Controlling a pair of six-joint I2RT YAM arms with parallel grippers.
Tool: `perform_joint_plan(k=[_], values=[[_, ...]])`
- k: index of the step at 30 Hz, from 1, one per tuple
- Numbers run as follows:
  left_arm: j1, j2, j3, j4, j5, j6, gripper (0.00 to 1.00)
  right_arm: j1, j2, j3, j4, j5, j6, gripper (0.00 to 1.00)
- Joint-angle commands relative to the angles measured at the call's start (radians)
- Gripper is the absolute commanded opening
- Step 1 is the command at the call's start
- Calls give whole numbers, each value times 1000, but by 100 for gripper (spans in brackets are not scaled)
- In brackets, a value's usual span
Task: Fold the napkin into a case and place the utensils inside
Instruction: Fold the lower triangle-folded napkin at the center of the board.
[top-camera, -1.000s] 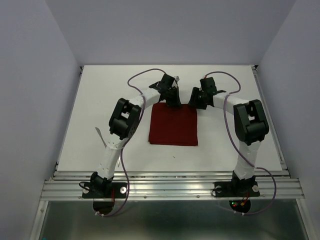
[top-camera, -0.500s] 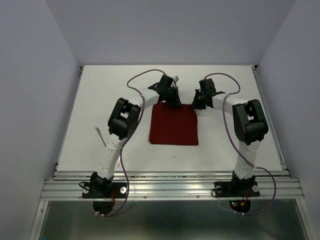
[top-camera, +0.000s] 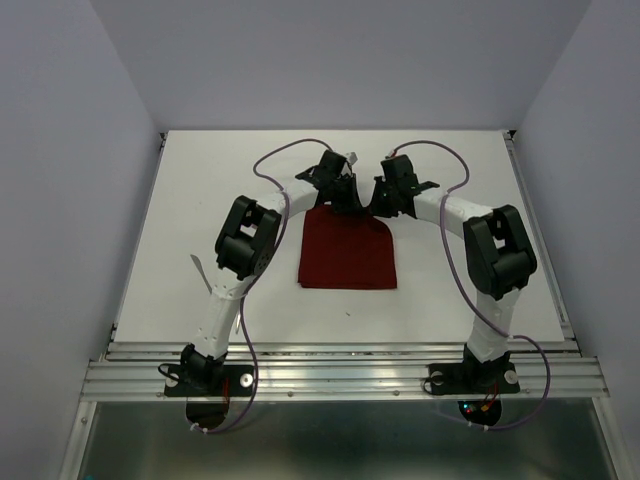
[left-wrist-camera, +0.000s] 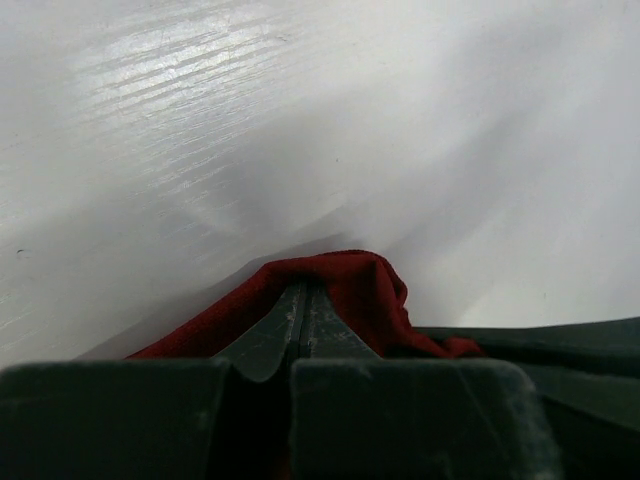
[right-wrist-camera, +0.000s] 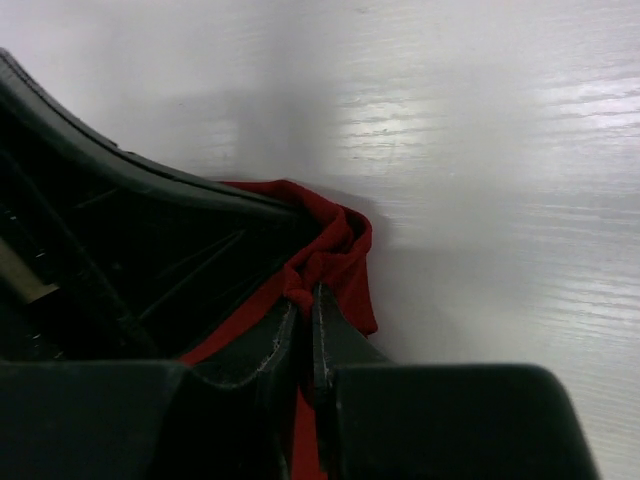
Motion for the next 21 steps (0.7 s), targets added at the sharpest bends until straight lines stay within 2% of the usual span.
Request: perform_joint_plan(k=[1, 17, 21], values=[[3, -10, -54, -79, -58, 22, 0, 29, -30, 64, -8, 8, 27, 1], [4, -15, -80, -67, -66, 6, 0, 87, 64, 128, -14, -4, 105, 1], [6, -21, -89, -67, -69, 8, 0, 87, 38, 94, -18, 97, 119, 1]])
